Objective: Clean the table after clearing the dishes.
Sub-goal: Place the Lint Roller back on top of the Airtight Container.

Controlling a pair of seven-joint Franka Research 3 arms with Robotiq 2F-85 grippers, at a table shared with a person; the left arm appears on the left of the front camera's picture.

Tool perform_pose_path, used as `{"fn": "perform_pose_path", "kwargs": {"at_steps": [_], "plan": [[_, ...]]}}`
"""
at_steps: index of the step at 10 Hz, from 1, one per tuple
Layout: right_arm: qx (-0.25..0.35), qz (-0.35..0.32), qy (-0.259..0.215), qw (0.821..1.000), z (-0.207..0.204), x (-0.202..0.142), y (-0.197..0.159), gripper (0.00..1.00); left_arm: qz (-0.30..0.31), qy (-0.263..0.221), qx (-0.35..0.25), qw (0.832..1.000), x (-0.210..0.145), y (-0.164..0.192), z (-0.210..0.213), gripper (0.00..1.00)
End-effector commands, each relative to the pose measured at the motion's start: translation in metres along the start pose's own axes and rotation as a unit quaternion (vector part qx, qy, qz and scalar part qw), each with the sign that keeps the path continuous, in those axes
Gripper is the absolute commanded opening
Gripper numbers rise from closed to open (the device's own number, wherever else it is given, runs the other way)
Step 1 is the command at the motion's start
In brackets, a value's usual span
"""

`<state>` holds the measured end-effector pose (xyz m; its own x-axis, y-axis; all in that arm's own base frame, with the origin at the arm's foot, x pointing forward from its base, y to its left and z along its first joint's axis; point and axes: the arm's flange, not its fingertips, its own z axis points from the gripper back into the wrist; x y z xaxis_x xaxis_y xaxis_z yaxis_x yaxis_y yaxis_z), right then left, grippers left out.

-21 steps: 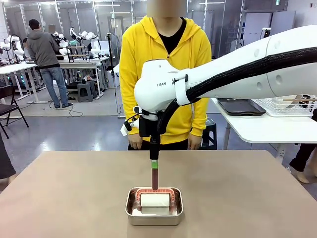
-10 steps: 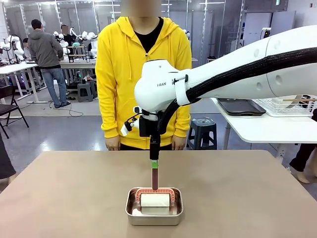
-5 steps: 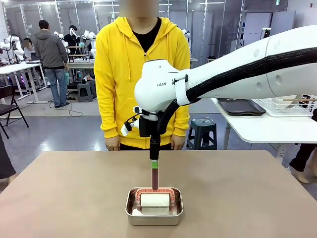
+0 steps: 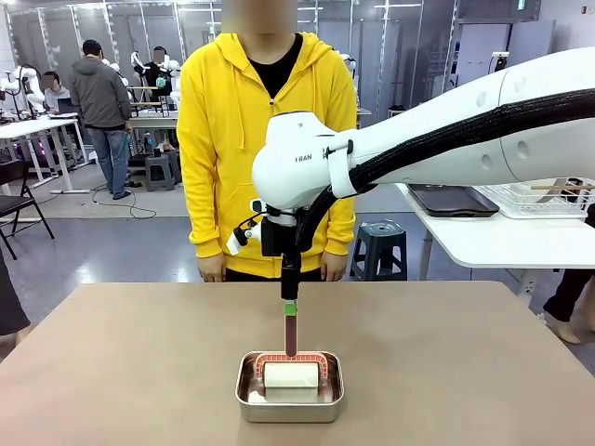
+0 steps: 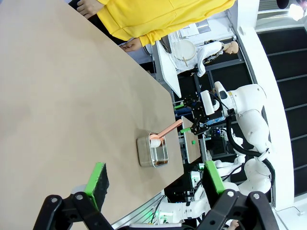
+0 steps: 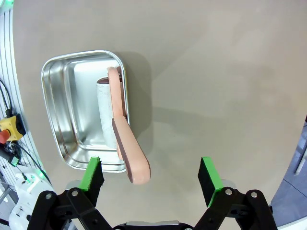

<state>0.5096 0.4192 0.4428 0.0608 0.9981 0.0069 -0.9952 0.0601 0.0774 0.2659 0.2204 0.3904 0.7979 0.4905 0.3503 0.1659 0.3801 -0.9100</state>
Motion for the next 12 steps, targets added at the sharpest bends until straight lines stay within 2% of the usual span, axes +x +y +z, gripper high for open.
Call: {"fn": "perform_pose_path", "kwargs": {"at_steps": [1, 3, 4, 6, 7, 8, 9, 10, 11, 12], "plan": [[0.001, 0.001, 0.000, 1.000, 0.001, 0.000, 0.001, 1.00, 0.008, -0.002, -0.004, 1.000, 0.000, -0.005, 0.003, 1.00], [0.000, 0.000, 0.000, 1.000, 0.000, 0.000, 0.000, 1.00, 0.008, -0.002, -0.004, 1.000, 0.000, -0.005, 0.003, 1.00], [0.028, -0.037, -0.018, 0.999, 0.018, -0.007, 0.001, 1.00, 0.008, -0.002, -0.004, 1.000, 0.000, -0.005, 0.003, 1.00], [0.091, -0.085, -0.086, 0.988, 0.062, -0.027, 0.000, 1.00, 0.008, -0.002, -0.004, 1.000, 0.000, -0.005, 0.003, 1.00], [0.106, -0.111, -0.131, 0.980, 0.081, -0.042, -0.002, 1.00, 0.008, -0.002, -0.004, 1.000, 0.000, -0.005, 0.003, 1.00], [0.110, -0.168, -0.153, 0.968, 0.093, -0.064, -0.005, 1.00, 0.008, -0.002, -0.004, 1.000, 0.000, -0.005, 0.003, 1.00], [0.126, -0.233, -0.199, 0.943, 0.099, -0.095, -0.008, 1.00, 0.008, -0.002, -0.004, 1.000, 0.000, -0.005, 0.003, 1.00], [0.194, -0.279, -0.267, 0.902, 0.098, -0.139, -0.010, 1.00, 0.008, -0.002, -0.004, 1.000, 0.000, -0.005, 0.003, 1.00], [0.244, -0.290, -0.322, 0.868, 0.097, -0.171, -0.010, 1.00, 0.008, -0.002, -0.004, 1.000, 0.000, -0.005, 0.003, 1.00], [0.280, -0.328, -0.378, 0.819, 0.091, -0.222, -0.011, 1.00, 0.008, -0.002, -0.004, 1.000, 0.000, -0.005, 0.003, 1.00]]}}
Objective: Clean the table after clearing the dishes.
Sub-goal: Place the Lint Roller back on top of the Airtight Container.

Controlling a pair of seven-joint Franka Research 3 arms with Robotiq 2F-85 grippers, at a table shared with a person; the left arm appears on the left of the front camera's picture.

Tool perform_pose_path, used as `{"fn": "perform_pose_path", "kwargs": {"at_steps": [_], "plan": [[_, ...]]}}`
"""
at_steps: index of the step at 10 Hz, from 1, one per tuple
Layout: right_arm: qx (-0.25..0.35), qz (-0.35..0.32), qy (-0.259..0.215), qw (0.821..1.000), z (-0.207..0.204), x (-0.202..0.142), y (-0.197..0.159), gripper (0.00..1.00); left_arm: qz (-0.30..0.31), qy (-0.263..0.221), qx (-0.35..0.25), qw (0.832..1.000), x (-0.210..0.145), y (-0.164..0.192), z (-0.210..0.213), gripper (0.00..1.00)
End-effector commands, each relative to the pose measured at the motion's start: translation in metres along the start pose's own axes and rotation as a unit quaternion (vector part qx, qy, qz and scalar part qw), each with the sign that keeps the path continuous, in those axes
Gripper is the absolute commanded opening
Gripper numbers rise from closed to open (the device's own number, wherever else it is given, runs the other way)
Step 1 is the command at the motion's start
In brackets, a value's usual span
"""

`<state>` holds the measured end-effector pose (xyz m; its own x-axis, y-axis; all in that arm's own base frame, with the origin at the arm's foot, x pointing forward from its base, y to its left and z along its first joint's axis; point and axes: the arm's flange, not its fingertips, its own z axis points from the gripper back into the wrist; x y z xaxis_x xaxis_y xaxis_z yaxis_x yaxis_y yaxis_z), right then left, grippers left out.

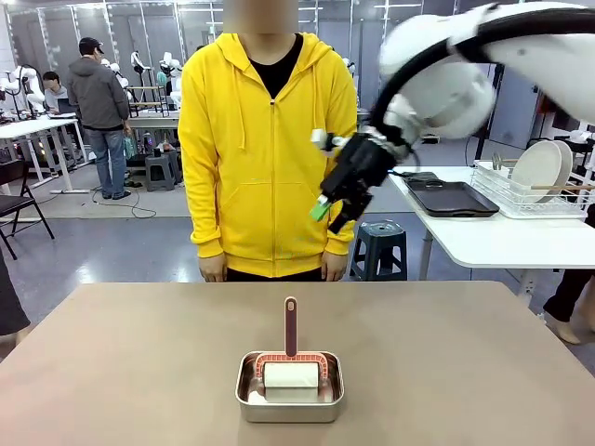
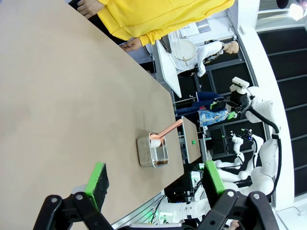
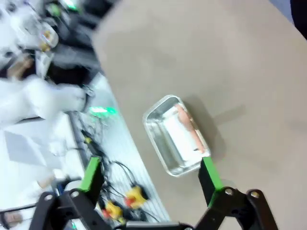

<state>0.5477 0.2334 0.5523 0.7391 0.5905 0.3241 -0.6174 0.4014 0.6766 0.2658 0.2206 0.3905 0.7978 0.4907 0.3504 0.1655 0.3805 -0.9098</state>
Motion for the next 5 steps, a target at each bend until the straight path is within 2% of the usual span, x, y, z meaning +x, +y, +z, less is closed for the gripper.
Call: {"fn": "perform_pose_path", "kwargs": {"at_steps": [1, 2, 3, 5], "plan": [[0.070, -0.065, -0.121, 0.988, 0.025, -0.084, -0.026, 1.00, 0.008, -0.002, -0.004, 1.000, 0.000, -0.005, 0.003, 1.00], [0.092, -0.092, -0.151, 0.980, 0.045, -0.115, -0.041, 1.00, 0.008, -0.002, -0.004, 1.000, 0.000, -0.005, 0.003, 1.00], [0.128, -0.117, -0.157, 0.972, 0.063, -0.145, -0.057, 1.00, 0.008, -0.002, -0.004, 1.000, 0.000, -0.005, 0.003, 1.00], [0.174, -0.137, -0.200, 0.954, 0.108, -0.218, -0.090, 1.00, 0.008, -0.002, -0.004, 1.000, 0.000, -0.005, 0.003, 1.00]]}}
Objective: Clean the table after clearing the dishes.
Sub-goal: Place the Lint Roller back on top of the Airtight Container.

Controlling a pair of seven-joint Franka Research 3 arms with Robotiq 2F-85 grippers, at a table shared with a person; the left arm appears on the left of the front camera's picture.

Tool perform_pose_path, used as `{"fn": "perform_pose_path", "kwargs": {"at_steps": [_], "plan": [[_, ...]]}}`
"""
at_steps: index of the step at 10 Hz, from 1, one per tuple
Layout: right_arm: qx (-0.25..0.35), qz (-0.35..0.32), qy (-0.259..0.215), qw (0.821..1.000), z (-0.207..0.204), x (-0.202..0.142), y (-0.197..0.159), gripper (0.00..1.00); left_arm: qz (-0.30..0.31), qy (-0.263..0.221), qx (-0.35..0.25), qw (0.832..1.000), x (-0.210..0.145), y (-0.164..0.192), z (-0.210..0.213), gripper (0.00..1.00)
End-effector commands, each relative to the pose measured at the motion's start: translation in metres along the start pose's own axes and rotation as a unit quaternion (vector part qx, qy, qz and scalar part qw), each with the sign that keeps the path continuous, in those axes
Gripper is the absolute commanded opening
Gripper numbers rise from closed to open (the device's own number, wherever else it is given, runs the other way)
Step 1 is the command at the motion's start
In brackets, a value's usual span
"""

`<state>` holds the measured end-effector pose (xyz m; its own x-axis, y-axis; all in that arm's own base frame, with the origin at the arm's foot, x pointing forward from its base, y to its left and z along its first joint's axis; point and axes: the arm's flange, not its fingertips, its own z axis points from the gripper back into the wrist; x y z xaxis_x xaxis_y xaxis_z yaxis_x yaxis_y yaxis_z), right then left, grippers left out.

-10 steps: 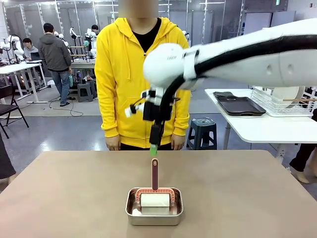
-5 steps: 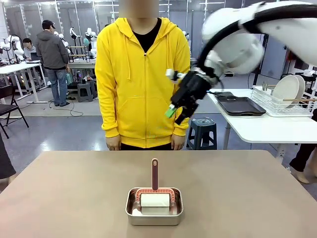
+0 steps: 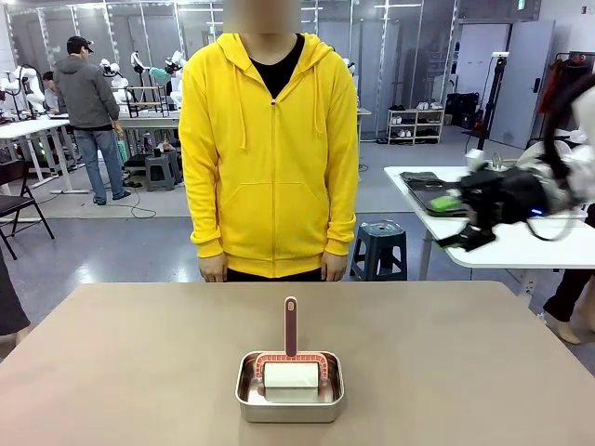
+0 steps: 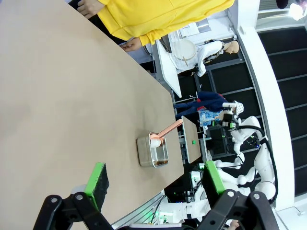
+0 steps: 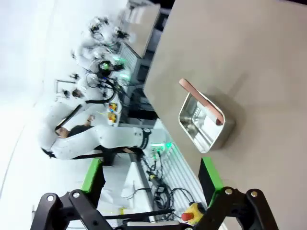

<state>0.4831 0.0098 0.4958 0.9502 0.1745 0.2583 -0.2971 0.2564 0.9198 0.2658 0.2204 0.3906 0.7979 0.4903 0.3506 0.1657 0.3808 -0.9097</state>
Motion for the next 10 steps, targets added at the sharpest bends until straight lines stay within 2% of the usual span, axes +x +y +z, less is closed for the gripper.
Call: {"fn": "perform_pose_path", "kwargs": {"at_steps": [1, 2, 3, 5, 7, 10], "plan": [[0.011, -0.002, -0.033, 0.999, 0.047, -0.036, -0.017, 1.00, 0.009, -0.002, -0.004, 1.000, 0.000, -0.004, 0.003, 1.00], [-0.011, -0.008, -0.059, 0.998, 0.078, -0.059, -0.031, 1.00, 0.009, -0.002, -0.004, 1.000, 0.000, -0.004, 0.003, 1.00], [0.002, -0.005, -0.084, 0.996, 0.104, -0.085, -0.048, 1.00, 0.009, -0.002, -0.004, 1.000, 0.000, -0.004, 0.003, 1.00], [0.011, -0.018, -0.107, 0.994, 0.130, -0.124, -0.075, 1.00, 0.009, -0.002, -0.004, 1.000, 0.000, -0.004, 0.003, 1.00], [0.004, -0.020, -0.117, 0.993, 0.145, -0.142, -0.084, 1.00, 0.009, -0.002, -0.004, 1.000, 0.000, -0.004, 0.003, 1.00], [-0.015, -0.035, -0.123, 0.992, 0.148, -0.139, -0.088, 1.00, 0.009, -0.002, -0.004, 1.000, 0.000, -0.004, 0.003, 1.00]]}}
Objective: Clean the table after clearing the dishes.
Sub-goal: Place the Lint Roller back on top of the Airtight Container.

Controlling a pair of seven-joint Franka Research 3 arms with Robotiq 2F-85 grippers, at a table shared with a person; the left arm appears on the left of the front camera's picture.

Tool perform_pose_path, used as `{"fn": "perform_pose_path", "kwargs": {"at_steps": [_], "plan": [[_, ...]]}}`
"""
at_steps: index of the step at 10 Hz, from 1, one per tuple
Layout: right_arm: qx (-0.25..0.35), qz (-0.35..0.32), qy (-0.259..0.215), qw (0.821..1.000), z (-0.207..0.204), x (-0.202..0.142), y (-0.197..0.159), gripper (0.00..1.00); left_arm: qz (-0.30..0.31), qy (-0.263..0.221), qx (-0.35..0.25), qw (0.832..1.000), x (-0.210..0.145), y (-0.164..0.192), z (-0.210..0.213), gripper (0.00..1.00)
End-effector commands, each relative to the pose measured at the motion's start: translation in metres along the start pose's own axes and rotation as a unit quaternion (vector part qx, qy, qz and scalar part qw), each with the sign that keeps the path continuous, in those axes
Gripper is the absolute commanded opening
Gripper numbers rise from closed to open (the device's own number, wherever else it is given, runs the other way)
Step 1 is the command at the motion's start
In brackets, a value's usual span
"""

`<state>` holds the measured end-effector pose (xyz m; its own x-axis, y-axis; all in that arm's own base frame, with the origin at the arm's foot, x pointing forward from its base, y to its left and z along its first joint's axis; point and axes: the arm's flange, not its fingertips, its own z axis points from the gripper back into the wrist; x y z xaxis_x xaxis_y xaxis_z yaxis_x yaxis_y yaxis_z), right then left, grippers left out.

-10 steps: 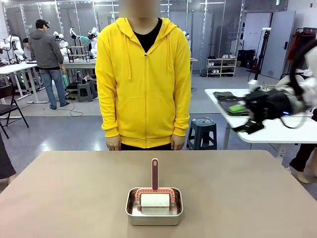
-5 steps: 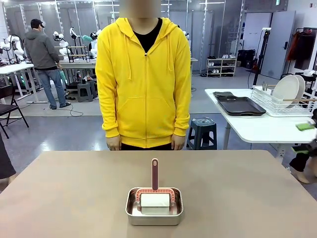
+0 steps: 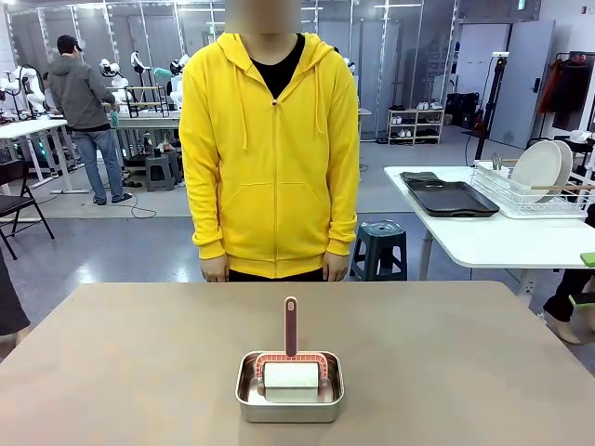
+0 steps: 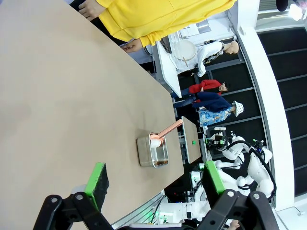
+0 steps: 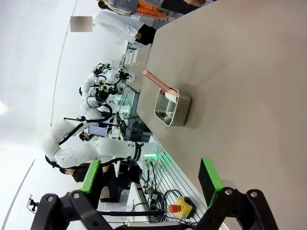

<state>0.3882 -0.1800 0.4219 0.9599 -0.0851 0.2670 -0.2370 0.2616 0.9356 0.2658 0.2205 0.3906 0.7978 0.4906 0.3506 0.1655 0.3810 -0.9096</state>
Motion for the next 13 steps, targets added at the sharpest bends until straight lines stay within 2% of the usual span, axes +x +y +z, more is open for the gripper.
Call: {"fn": "perform_pose_path", "kwargs": {"at_steps": [1, 8, 10, 11, 13], "plan": [[0.004, 0.000, 0.001, 1.000, 0.000, -0.001, 0.000, 1.00, 0.009, -0.002, -0.004, 1.000, 0.000, -0.004, 0.003, 1.00], [0.000, -0.001, 0.000, 1.000, 0.000, 0.000, -0.001, 1.00, 0.009, -0.002, -0.004, 1.000, 0.000, -0.004, 0.003, 1.00], [-0.026, -0.050, -0.064, 0.996, 0.047, -0.007, -0.015, 1.00, 0.009, -0.002, -0.004, 1.000, 0.000, -0.004, 0.003, 1.00], [-0.032, -0.054, -0.085, 0.994, 0.059, -0.011, -0.017, 1.00, 0.009, -0.002, -0.004, 1.000, 0.000, -0.004, 0.003, 1.00], [-0.025, -0.031, -0.057, 0.998, 0.047, -0.012, -0.018, 1.00, 0.009, -0.002, -0.004, 1.000, 0.000, -0.004, 0.003, 1.00]]}}
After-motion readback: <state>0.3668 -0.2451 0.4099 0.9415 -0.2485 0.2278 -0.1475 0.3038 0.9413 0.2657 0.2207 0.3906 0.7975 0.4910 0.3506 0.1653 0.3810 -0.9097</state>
